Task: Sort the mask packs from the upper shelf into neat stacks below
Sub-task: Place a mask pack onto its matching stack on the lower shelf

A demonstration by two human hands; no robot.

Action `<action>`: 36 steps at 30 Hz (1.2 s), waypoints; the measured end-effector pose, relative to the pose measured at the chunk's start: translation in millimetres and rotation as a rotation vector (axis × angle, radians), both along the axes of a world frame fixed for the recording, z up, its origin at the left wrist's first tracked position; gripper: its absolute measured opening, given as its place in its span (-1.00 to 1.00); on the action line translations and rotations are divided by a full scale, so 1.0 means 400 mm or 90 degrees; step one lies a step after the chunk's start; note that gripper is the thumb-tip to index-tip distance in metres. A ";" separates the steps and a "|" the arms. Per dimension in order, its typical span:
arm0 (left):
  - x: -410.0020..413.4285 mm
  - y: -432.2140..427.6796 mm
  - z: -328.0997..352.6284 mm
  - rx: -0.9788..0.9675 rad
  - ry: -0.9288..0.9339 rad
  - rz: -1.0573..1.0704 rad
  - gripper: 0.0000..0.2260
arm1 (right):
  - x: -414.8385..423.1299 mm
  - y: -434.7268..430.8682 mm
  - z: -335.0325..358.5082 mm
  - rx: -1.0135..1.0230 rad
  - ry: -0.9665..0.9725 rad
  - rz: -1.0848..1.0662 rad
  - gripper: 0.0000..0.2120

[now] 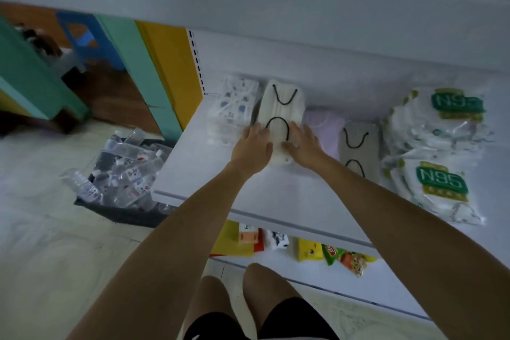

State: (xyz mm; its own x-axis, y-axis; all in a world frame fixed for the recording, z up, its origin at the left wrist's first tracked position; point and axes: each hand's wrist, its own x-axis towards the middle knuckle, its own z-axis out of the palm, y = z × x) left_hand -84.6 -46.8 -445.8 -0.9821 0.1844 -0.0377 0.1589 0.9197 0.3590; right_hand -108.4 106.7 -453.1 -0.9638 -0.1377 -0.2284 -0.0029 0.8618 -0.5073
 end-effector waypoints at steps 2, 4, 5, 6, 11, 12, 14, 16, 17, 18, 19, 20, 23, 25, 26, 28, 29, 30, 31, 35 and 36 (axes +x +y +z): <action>0.016 -0.005 0.018 0.025 -0.002 0.011 -0.59 | 0.023 0.006 0.017 -0.005 0.003 -0.003 -0.40; 0.043 -0.009 0.043 0.047 0.001 0.017 -0.60 | 0.057 0.015 0.032 0.001 -0.001 0.008 -0.37; 0.058 -0.010 0.059 0.053 0.003 0.021 -0.60 | 0.075 0.019 0.039 0.004 -0.004 0.017 -0.36; 0.074 -0.012 0.075 0.058 0.006 0.024 -0.60 | 0.096 0.023 0.049 0.008 -0.009 0.025 -0.36; 0.150 -0.036 0.167 0.058 0.003 0.003 -0.59 | 0.215 0.043 0.123 0.064 0.019 0.088 -0.37; 0.167 -0.046 0.192 0.057 0.005 -0.005 -0.59 | 0.241 0.046 0.146 0.076 0.035 0.110 -0.38; 0.204 -0.073 0.251 0.053 0.020 -0.023 -0.59 | 0.293 0.046 0.201 0.086 0.075 0.155 -0.41; 0.247 -0.107 0.312 0.039 0.046 -0.046 -0.59 | 0.342 0.033 0.268 0.074 0.125 0.195 -0.45; 0.271 -0.126 0.340 0.029 0.064 -0.058 -0.59 | 0.367 0.018 0.306 0.066 0.146 0.207 -0.45; 0.294 -0.146 0.368 0.021 0.089 -0.073 -0.59 | 0.392 0.002 0.346 0.051 0.171 0.215 -0.44; 0.317 -0.166 0.396 0.018 0.117 -0.091 -0.59 | 0.416 -0.015 0.384 0.032 0.210 0.227 -0.43; 0.339 -0.184 0.425 0.021 0.150 -0.107 -0.60 | 0.438 -0.031 0.418 0.015 0.263 0.246 -0.44; 0.412 -0.228 0.514 0.051 0.290 -0.167 -0.64 | 0.504 -0.071 0.525 -0.003 0.420 0.298 -0.58; 0.459 -0.248 0.569 0.079 0.380 -0.218 -0.64 | 0.548 -0.095 0.597 -0.020 0.506 0.302 -0.64; 0.476 -0.256 0.593 0.083 0.417 -0.237 -0.65 | 0.565 -0.102 0.628 -0.029 0.538 0.293 -0.66; 0.498 -0.264 0.640 0.083 0.486 -0.263 -0.69 | 0.586 -0.102 0.679 -0.038 0.582 0.269 -0.67; 0.501 -0.266 0.665 0.086 0.517 -0.266 -0.71 | 0.591 -0.099 0.702 -0.039 0.595 0.257 -0.66; 0.496 -0.267 0.689 0.086 0.541 -0.264 -0.72 | 0.590 -0.096 0.721 -0.038 0.607 0.244 -0.65; 0.488 -0.269 0.713 0.086 0.557 -0.256 -0.72 | 0.585 -0.092 0.739 -0.033 0.619 0.233 -0.65; 0.425 -0.274 0.791 0.087 0.549 -0.167 -0.65 | 0.547 -0.083 0.792 -0.012 0.600 0.192 -0.62; 0.407 -0.274 0.807 0.089 0.523 -0.138 -0.64 | 0.532 -0.081 0.803 -0.008 0.580 0.186 -0.60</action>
